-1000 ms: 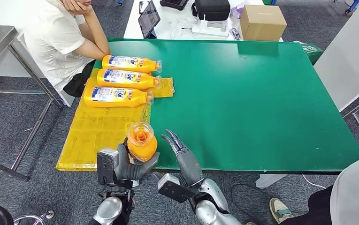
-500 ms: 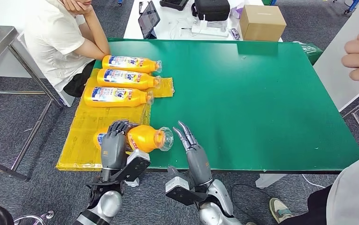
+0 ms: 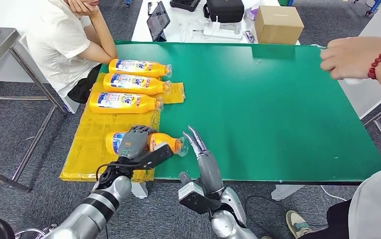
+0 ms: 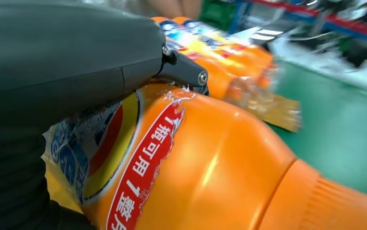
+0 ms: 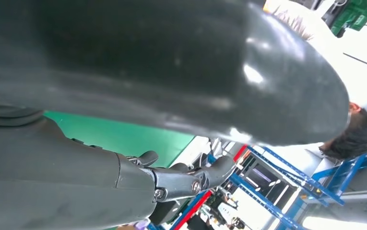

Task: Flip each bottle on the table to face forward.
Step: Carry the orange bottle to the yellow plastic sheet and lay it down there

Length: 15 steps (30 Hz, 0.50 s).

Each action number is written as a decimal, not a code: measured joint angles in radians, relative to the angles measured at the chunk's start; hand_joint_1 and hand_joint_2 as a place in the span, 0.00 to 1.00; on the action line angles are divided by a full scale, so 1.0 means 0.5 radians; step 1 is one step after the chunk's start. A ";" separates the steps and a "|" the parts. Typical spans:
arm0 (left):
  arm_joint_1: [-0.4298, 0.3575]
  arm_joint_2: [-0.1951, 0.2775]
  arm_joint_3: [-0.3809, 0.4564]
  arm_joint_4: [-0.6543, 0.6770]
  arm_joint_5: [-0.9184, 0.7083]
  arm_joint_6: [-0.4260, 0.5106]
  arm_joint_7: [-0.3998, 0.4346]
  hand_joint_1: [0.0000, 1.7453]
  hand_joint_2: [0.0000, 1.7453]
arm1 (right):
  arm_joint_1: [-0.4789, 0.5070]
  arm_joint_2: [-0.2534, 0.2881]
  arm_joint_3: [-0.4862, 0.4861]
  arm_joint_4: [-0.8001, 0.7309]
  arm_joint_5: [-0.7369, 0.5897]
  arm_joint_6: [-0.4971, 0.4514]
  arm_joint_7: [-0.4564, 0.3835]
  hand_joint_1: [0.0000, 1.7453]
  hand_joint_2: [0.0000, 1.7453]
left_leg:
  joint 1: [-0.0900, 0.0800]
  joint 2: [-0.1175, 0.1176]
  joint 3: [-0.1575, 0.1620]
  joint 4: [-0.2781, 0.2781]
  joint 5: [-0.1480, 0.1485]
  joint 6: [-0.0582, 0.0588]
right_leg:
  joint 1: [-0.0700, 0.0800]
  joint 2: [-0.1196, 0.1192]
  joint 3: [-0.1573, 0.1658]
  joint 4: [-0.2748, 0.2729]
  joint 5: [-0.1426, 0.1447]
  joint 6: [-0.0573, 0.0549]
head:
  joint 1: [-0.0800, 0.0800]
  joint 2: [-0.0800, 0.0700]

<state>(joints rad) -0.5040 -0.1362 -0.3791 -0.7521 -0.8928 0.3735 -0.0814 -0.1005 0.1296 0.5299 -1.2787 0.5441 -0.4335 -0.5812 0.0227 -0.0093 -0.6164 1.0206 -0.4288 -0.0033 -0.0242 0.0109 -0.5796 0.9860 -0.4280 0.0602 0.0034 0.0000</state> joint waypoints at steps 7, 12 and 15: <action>-0.304 -0.018 0.042 0.442 -0.049 -0.114 0.131 0.45 1.00 | -0.015 0.027 -0.007 0.080 -0.071 -0.001 -0.049 0.00 0.00 | 0.000 0.001 0.010 0.000 0.000 0.000 | 0.000 0.001 0.008 0.001 0.000 0.000 | -0.001 0.000; -0.407 -0.041 0.083 0.591 0.002 -0.246 0.163 0.01 1.00 | -0.018 0.039 -0.030 0.123 -0.115 -0.005 -0.068 0.00 0.00 | 0.000 0.002 0.013 0.000 0.000 0.000 | 0.000 0.001 0.011 0.001 0.000 0.000 | 0.000 0.000; -0.448 -0.052 0.096 0.648 0.025 -0.375 0.173 0.00 1.00 | -0.021 0.048 -0.037 0.153 -0.126 -0.005 -0.078 0.00 0.00 | 0.000 0.003 0.014 0.000 0.000 0.000 | 0.000 0.001 0.012 0.001 0.000 0.000 | 0.000 0.000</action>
<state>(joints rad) -0.7281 -0.1621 -0.3310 -0.4280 -0.8801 0.1858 0.0050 -0.1111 0.1535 0.5115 -1.2020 0.4813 -0.4360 -0.6200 0.0227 -0.0080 -0.6093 1.0204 -0.4290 -0.0035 -0.0241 0.0115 -0.5736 0.9866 -0.4279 0.0601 0.0032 0.0000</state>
